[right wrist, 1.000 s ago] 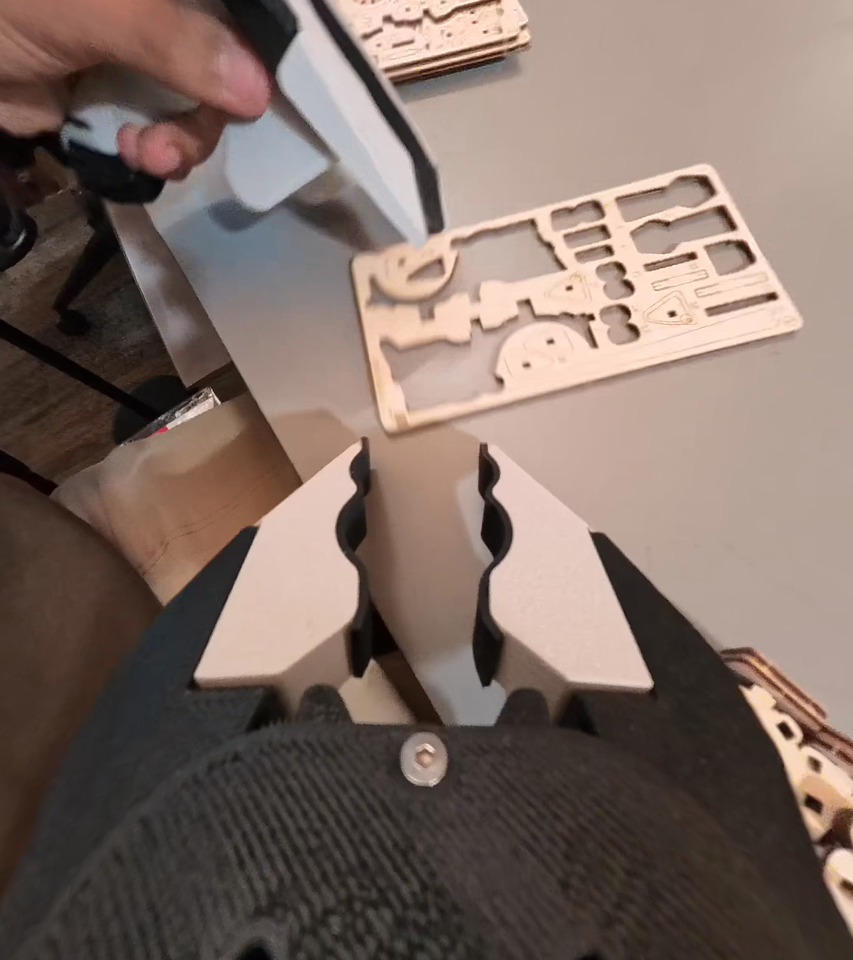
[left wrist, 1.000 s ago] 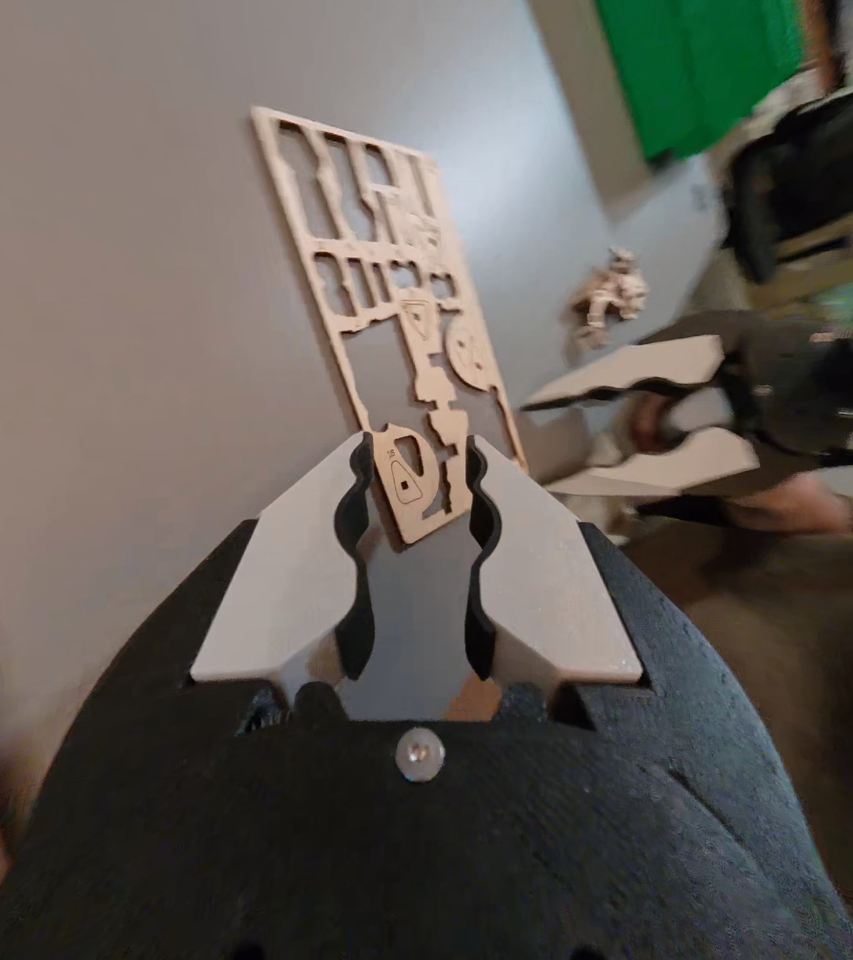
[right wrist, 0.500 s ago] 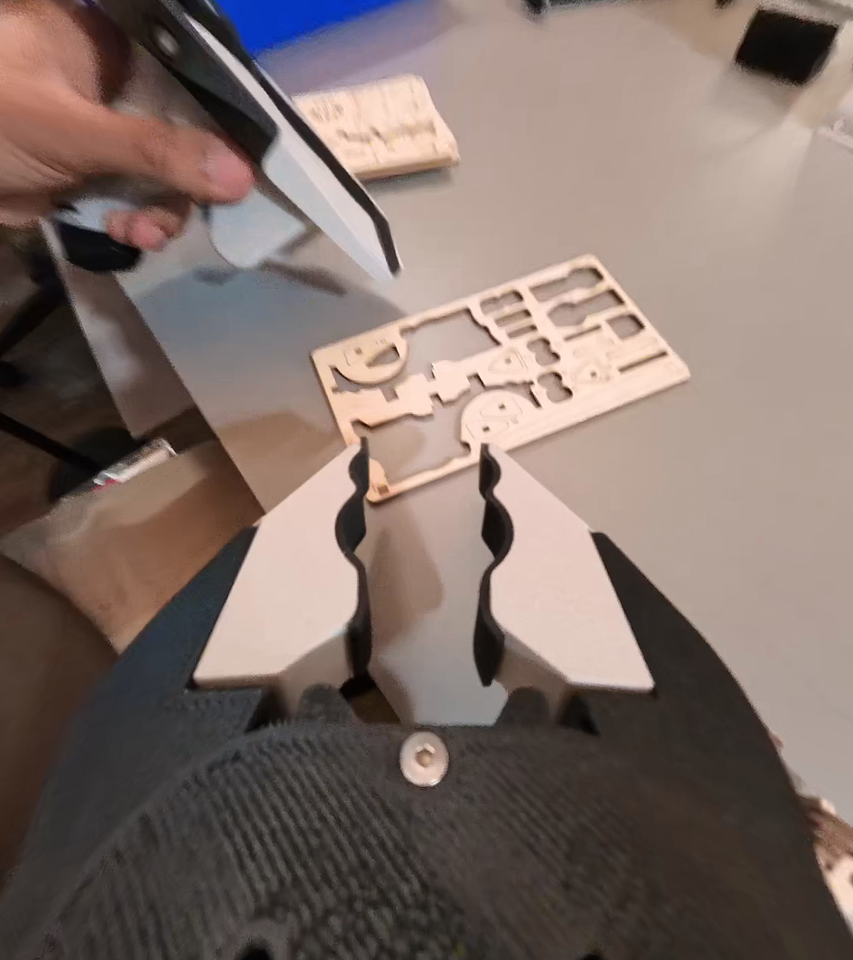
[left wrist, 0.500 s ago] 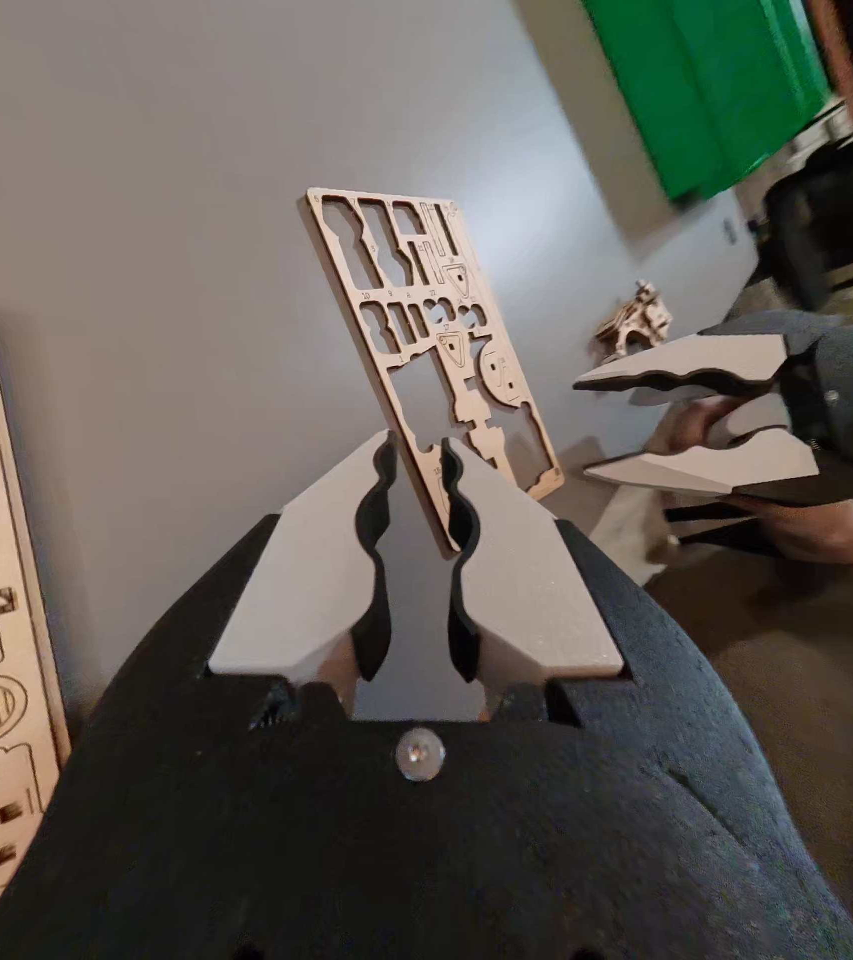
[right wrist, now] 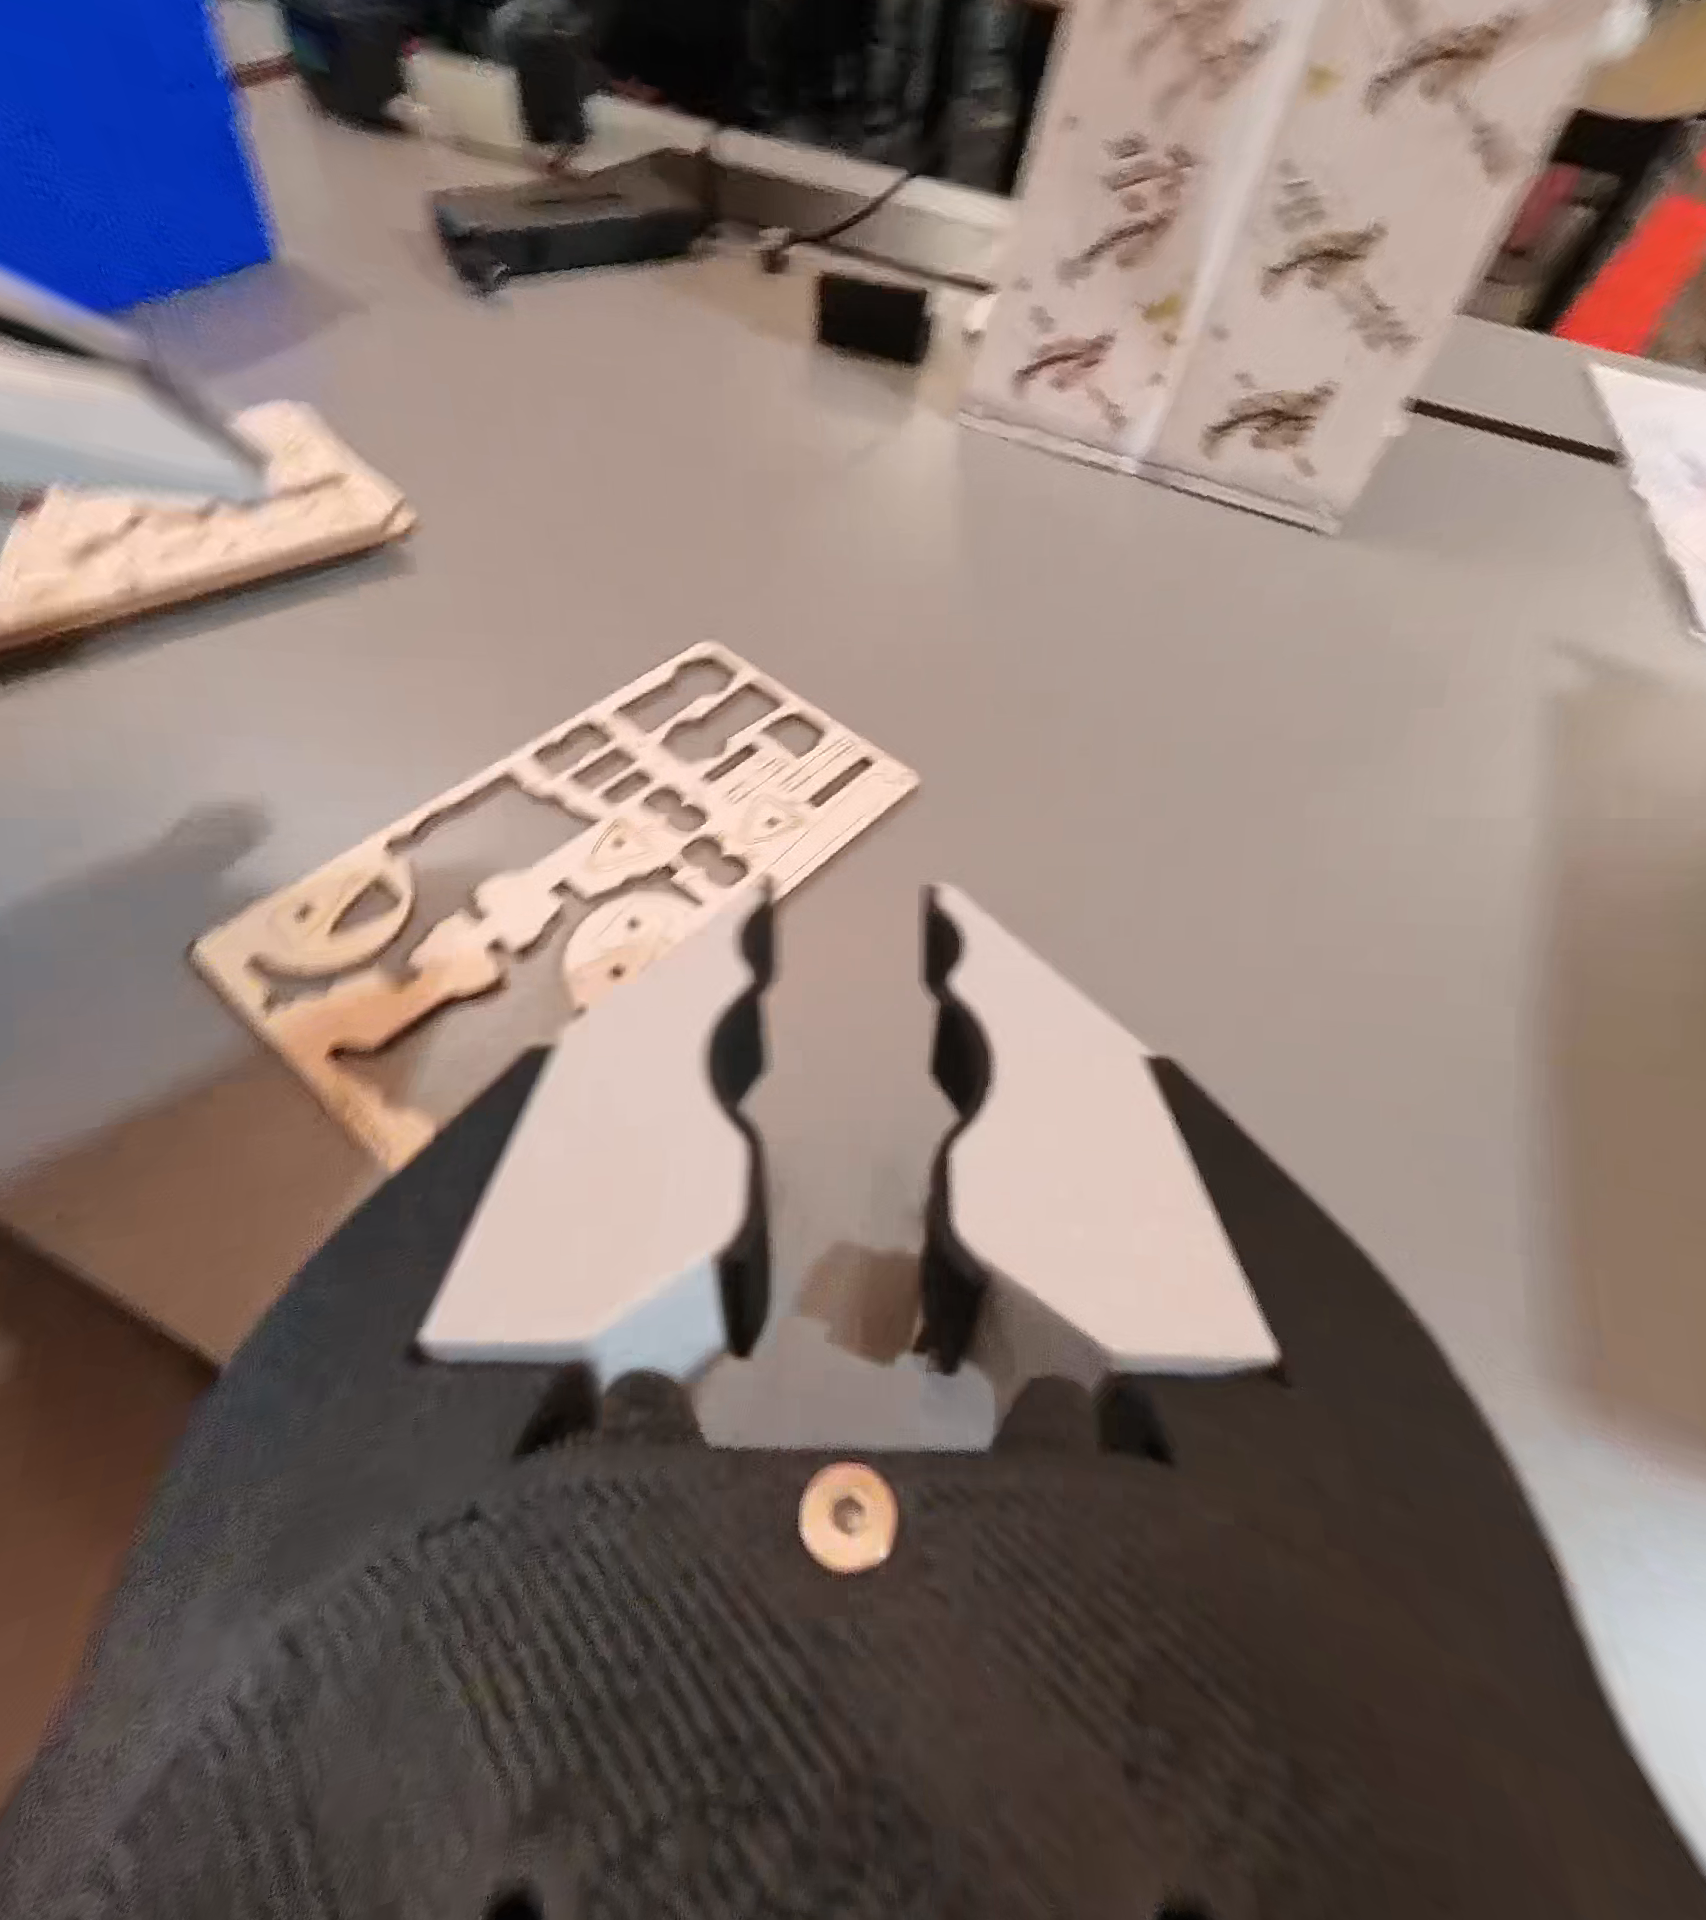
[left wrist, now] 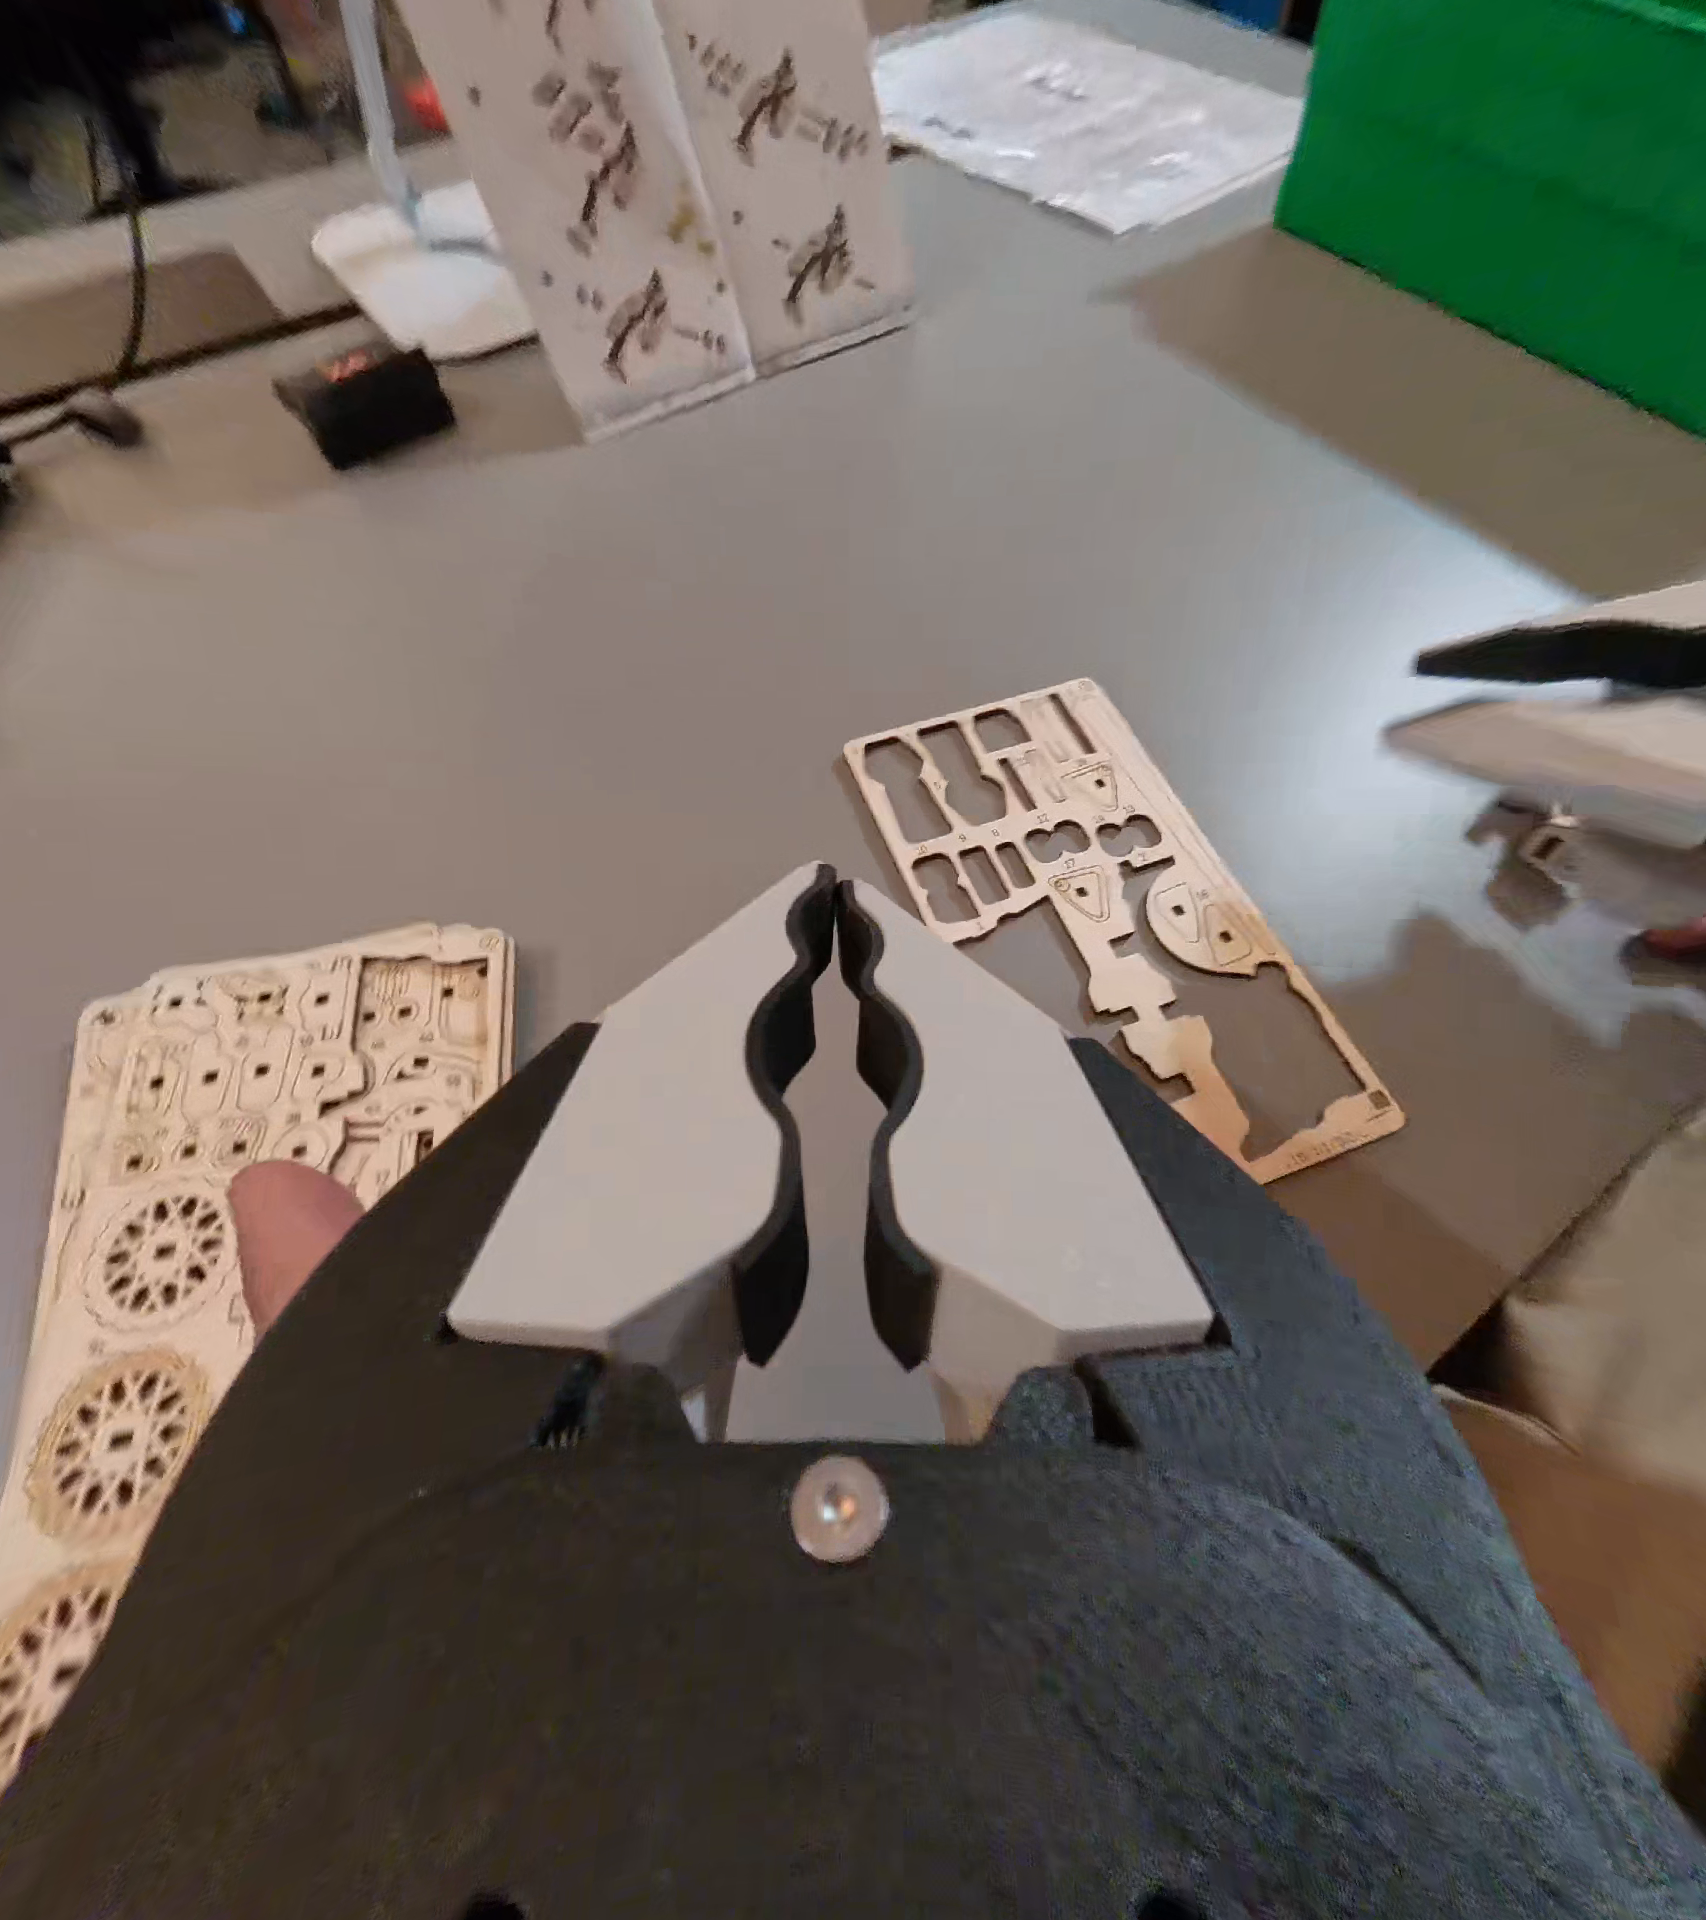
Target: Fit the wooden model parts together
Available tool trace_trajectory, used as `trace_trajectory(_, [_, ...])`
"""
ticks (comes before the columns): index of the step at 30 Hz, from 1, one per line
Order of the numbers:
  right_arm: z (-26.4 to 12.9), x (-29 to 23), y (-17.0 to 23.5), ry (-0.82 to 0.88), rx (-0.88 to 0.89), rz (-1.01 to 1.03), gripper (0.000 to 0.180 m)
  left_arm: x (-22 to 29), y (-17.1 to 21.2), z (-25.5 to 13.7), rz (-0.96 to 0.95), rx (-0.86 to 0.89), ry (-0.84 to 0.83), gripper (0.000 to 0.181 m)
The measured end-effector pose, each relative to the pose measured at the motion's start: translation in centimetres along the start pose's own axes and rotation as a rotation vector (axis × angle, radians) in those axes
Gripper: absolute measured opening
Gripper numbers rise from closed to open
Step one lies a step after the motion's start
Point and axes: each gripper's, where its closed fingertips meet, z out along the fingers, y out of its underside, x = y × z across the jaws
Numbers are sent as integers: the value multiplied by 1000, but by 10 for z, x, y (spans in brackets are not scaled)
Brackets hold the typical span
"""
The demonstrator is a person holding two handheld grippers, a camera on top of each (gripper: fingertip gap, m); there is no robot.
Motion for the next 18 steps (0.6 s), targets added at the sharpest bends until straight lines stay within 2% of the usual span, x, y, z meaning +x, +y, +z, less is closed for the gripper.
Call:
trace_trajectory(1, [-2, 8, -6, 47, 23, 53, 12, -4, 2, 1, 9, -23, -49, 0])
trace_trajectory(5, [-13, 9, -32, 66, 138, 55, 15, -34, -7, -4, 93, 28, -338, 0])
trace_trajectory(7, [-14, 5, -33, 56, 138, 34, 15, -31, -9, -5, 31, 46, -292, 0])
trace_trajectory(9, [-15, 4, -32, 63, 131, 19, 1, -22, -6, -2, -74, 52, -180, 0])
trace_trajectory(11, [-17, 5, -32, 89, 129, -46, 0, -20, 4, 3, -120, 12, -134, 0])
trace_trajectory(15, [-19, 2, -33, 153, 133, -166, 0, -27, 8, 4, -53, 33, -243, 0])
trace_trajectory(16, [-19, -2, -32, 138, 143, -159, 0, -27, 7, 2, -60, 43, -269, 0])
trace_trajectory(18, [-21, -19, -31, 23, 175, -86, 1, -16, 3, 2, -94, 58, -221, 0])
